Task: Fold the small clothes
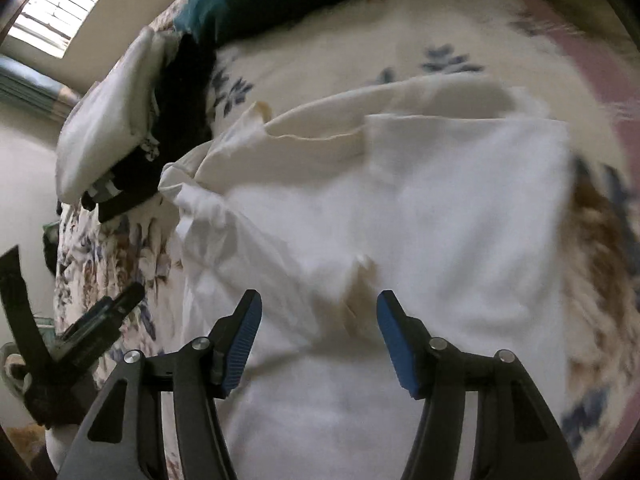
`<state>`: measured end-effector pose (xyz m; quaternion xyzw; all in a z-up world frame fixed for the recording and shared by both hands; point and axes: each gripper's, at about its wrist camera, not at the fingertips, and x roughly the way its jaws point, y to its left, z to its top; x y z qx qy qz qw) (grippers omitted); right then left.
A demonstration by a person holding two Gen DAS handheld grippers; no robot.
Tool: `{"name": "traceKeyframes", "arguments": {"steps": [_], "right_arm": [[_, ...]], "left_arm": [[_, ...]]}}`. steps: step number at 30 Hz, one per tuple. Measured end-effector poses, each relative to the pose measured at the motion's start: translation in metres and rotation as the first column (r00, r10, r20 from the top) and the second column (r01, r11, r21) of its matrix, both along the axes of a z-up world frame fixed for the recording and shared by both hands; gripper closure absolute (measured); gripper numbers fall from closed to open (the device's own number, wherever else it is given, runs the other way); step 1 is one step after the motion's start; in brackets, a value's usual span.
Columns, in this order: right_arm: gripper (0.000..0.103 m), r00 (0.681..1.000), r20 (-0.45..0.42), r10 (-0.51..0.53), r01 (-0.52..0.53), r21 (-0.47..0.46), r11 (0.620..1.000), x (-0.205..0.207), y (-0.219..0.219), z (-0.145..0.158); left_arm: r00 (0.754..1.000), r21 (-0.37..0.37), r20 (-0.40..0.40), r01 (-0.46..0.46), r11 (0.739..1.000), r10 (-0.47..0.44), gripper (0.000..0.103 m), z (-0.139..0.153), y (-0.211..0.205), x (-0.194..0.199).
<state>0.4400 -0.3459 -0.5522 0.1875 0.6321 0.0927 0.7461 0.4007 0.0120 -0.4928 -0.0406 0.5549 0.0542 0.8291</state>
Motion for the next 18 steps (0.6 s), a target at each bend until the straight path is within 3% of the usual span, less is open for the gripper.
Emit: {"name": "traceKeyframes", "arguments": {"steps": [1,2,7,8,9,11,14,18], "right_arm": [[0.056,1.0,-0.013,0.003,-0.003,0.041,0.999,0.01,0.003,-0.005],[0.099,1.0,-0.016,-0.003,0.003,0.038,0.999,0.017,0.004,-0.007],[0.097,0.98,0.025,-0.199,0.2,-0.109,0.974,0.043,-0.03,0.001],[0.091,0.975,0.002,-0.22,0.219,-0.107,0.97,0.045,-0.035,0.0],[0.074,0.97,-0.035,-0.241,0.236,-0.108,0.966,0.042,-0.04,-0.001],[0.052,0.958,-0.051,-0.283,0.276,-0.11,0.955,0.028,-0.049,0.003],[0.051,0.938,-0.052,-0.342,0.338,-0.071,0.938,-0.005,-0.064,0.01],[0.051,0.913,-0.168,-0.372,0.389,0.081,0.918,-0.047,-0.072,-0.014]], "left_arm": [[1.0,-0.015,0.01,0.008,1.0,-0.008,0.015,0.002,-0.001,0.01],[1.0,-0.018,0.012,0.016,1.0,-0.016,0.015,0.002,-0.003,0.018],[0.995,0.003,-0.001,0.098,0.995,-0.098,0.015,-0.015,-0.022,0.073],[0.993,0.001,-0.009,0.114,0.993,-0.114,0.015,-0.019,-0.026,0.082],[0.991,0.004,-0.015,0.131,0.991,-0.131,0.015,-0.021,-0.031,0.087],[0.986,0.01,-0.012,0.167,0.986,-0.167,0.015,-0.023,-0.043,0.093],[0.98,0.001,0.002,0.197,0.98,-0.197,0.015,-0.021,-0.052,0.088],[0.972,0.037,-0.012,0.234,0.972,-0.233,0.014,-0.033,-0.063,0.085]]}}
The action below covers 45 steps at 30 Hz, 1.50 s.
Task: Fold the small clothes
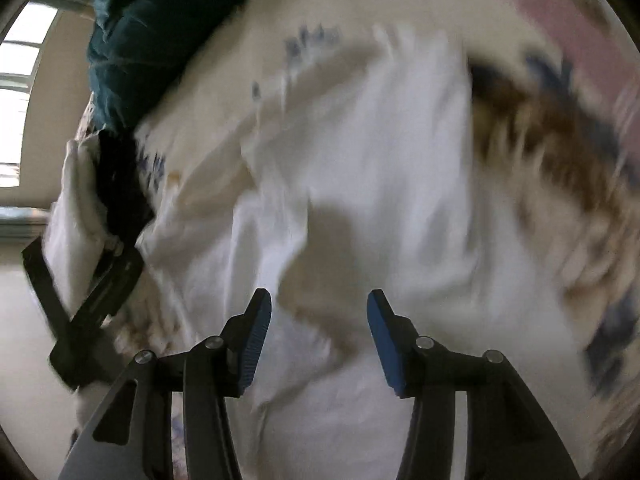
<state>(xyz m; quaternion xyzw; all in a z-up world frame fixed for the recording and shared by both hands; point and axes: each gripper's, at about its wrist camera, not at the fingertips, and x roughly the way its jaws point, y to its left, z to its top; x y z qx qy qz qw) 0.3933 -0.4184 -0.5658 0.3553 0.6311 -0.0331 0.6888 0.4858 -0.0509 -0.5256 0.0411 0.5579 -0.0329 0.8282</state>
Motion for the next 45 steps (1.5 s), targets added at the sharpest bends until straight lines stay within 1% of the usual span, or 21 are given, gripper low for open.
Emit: {"name": "traceKeyframes", "arguments": {"steps": [2,3,4,5,6,7,8,10,11,12,17,20,23,28,32,35,37,38,40,41,45], "right_arm": [[0.051,0.999,-0.031,0.02,-0.019,0.051,0.999,-0.007,0.01,-0.021],[0.058,0.998,-0.04,0.05,-0.048,0.048,0.998,-0.008,0.017,-0.029],[0.069,0.996,-0.039,0.082,-0.083,-0.012,0.996,-0.008,0.023,-0.032],[0.091,0.993,-0.054,0.105,-0.109,-0.088,0.99,-0.009,0.025,-0.033],[0.098,0.989,-0.082,0.122,-0.134,-0.162,0.978,-0.008,0.024,-0.034],[0.098,0.99,-0.081,0.114,-0.125,-0.157,0.98,-0.008,0.02,-0.032],[0.095,0.992,-0.074,0.099,-0.108,-0.129,0.986,-0.01,0.014,-0.027],[0.075,0.991,-0.06,0.118,-0.122,-0.076,0.99,-0.017,0.003,-0.011],[0.053,0.99,-0.057,0.132,-0.136,-0.071,0.988,-0.023,-0.003,0.001],[0.041,0.989,-0.048,0.138,-0.141,-0.078,0.987,-0.033,-0.011,0.016],[0.04,0.985,-0.049,0.164,-0.169,-0.11,0.979,-0.087,-0.055,0.076],[0.04,0.982,-0.085,0.171,-0.179,-0.106,0.978,-0.118,-0.093,0.093],[0.04,0.976,-0.107,0.188,-0.197,-0.085,0.977,-0.146,-0.138,0.099],[0.04,0.956,-0.118,0.267,-0.279,-0.105,0.954,-0.17,-0.193,0.097],[0.04,0.951,-0.125,0.283,-0.294,-0.083,0.952,-0.179,-0.227,0.092],[0.04,0.95,-0.118,0.29,-0.299,-0.067,0.952,-0.174,-0.236,0.083],[0.04,0.948,-0.103,0.3,-0.305,-0.04,0.951,-0.167,-0.238,0.073],[0.04,0.947,-0.097,0.306,-0.31,-0.025,0.95,-0.162,-0.239,0.069],[0.04,0.944,-0.07,0.323,-0.323,0.019,0.946,-0.148,-0.235,0.061],[0.04,0.942,-0.052,0.333,-0.331,0.039,0.943,-0.137,-0.231,0.056],[0.04,0.932,0.012,0.362,-0.361,0.107,0.926,-0.093,-0.21,0.038]], "left_arm": [[1.0,0.045,-0.028,0.006,0.999,-0.005,0.014,-0.018,-0.003,0.005],[0.998,0.059,-0.055,0.007,0.998,-0.004,0.014,-0.029,-0.002,0.009],[0.997,0.055,-0.072,0.003,0.998,0.001,0.014,-0.034,0.0,0.011],[0.997,0.041,-0.081,-0.006,0.999,0.01,0.014,-0.034,0.002,0.011],[0.997,0.023,-0.08,-0.018,1.0,0.02,0.014,-0.029,0.005,0.01],[0.998,0.009,-0.06,-0.023,1.0,0.023,0.014,-0.017,0.007,0.005],[0.999,0.001,-0.04,-0.021,1.0,0.021,0.014,-0.007,0.008,-0.001],[1.0,-0.037,0.009,-0.007,0.999,0.008,0.014,0.024,0.009,-0.027],[1.0,-0.048,0.025,0.001,0.999,0.0,0.014,0.037,0.009,-0.042],[1.0,-0.06,0.03,0.006,0.998,-0.004,0.014,0.049,0.009,-0.06],[0.999,-0.129,-0.037,-0.006,0.992,0.001,0.014,0.087,-0.016,-0.149],[0.992,-0.154,-0.125,-0.001,0.988,-0.018,0.014,0.087,-0.056,-0.21],[0.969,-0.206,-0.245,-0.025,0.978,-0.026,0.014,0.073,-0.118,-0.285],[0.919,-0.278,-0.391,-0.058,0.959,-0.057,0.014,0.048,-0.213,-0.362],[0.889,-0.283,-0.445,-0.027,0.959,-0.107,0.014,0.025,-0.278,-0.393],[0.883,-0.244,-0.45,0.019,0.97,-0.131,0.014,-0.001,-0.313,-0.405],[0.89,-0.211,-0.441,0.023,0.977,-0.116,0.016,-0.016,-0.325,-0.411],[0.897,-0.203,-0.428,0.019,0.979,-0.106,0.026,-0.02,-0.326,-0.413],[0.924,-0.178,-0.375,0.016,0.984,-0.082,0.067,-0.02,-0.325,-0.414],[0.931,-0.18,-0.357,0.011,0.984,-0.075,0.099,-0.018,-0.321,-0.414],[0.959,-0.224,-0.282,-0.04,0.974,-0.026,0.101,-0.001,-0.297,-0.413]]}}
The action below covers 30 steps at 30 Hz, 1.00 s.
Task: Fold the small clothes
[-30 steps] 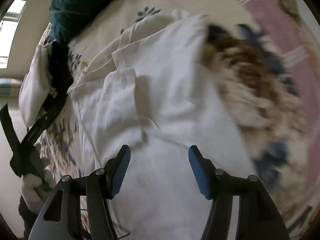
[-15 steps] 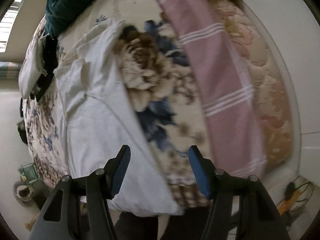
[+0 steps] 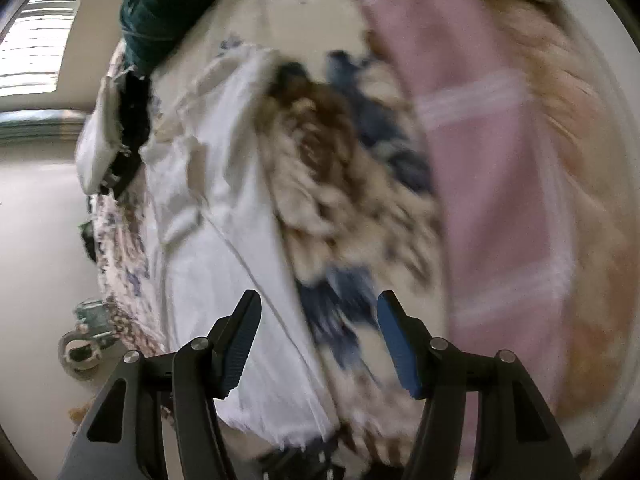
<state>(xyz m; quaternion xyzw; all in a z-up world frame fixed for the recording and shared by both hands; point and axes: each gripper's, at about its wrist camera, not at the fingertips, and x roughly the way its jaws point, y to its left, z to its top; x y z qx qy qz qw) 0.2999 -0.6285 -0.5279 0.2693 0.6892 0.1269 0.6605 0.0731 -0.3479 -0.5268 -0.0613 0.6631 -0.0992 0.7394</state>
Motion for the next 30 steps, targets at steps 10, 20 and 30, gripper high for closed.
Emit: {"name": "traceKeyframes", "arguments": {"steps": [10,20,30], "right_arm": [[0.04,0.999,0.033,-0.029,0.026,0.107,0.994,0.138,0.059,-0.052],[0.096,0.995,0.03,-0.092,0.089,0.08,0.993,0.185,0.091,-0.067],[0.097,0.982,0.1,0.161,-0.143,-0.162,0.976,0.207,0.204,0.034]], "left_arm": [[0.992,-0.069,0.038,-0.116,0.991,0.119,0.101,0.028,0.049,-0.016],[0.976,-0.128,0.055,-0.203,0.971,0.211,0.101,0.06,0.103,-0.018],[0.932,-0.188,0.028,-0.349,0.918,0.361,0.101,0.089,0.23,-0.023]]}}
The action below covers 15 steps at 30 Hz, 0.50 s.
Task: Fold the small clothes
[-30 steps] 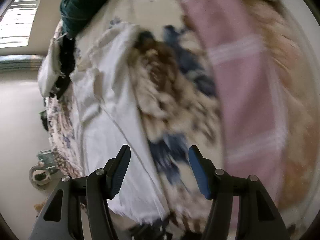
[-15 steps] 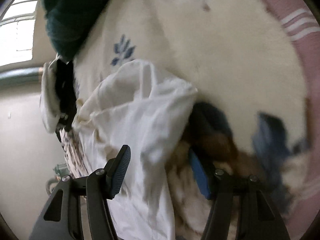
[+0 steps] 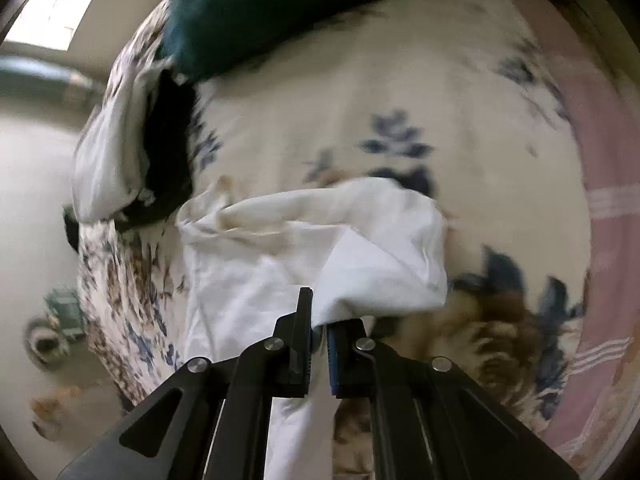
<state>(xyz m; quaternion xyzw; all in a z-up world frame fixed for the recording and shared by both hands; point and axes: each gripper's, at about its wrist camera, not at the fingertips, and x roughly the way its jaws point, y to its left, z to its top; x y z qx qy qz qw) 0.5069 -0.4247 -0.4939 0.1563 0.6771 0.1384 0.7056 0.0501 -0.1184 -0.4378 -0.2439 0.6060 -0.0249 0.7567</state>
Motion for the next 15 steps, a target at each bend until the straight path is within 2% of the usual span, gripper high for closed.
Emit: {"name": "traceKeyframes", "arguments": {"steps": [5,11,15], "right_arm": [[0.097,0.994,0.007,0.108,-0.106,-0.107,0.989,0.011,0.099,0.006],[0.097,0.992,-0.028,0.126,-0.129,-0.203,0.971,0.021,0.202,-0.025],[0.097,0.989,-0.054,0.14,-0.149,-0.268,0.952,0.024,0.245,-0.046]], "left_arm": [[0.997,-0.002,-0.021,-0.068,0.998,0.068,0.101,-0.012,0.066,0.002],[0.992,-0.001,-0.056,-0.111,0.994,0.111,0.101,-0.033,0.125,0.004],[0.989,-0.001,-0.095,-0.117,0.993,0.116,0.101,-0.053,0.155,0.003]]}}
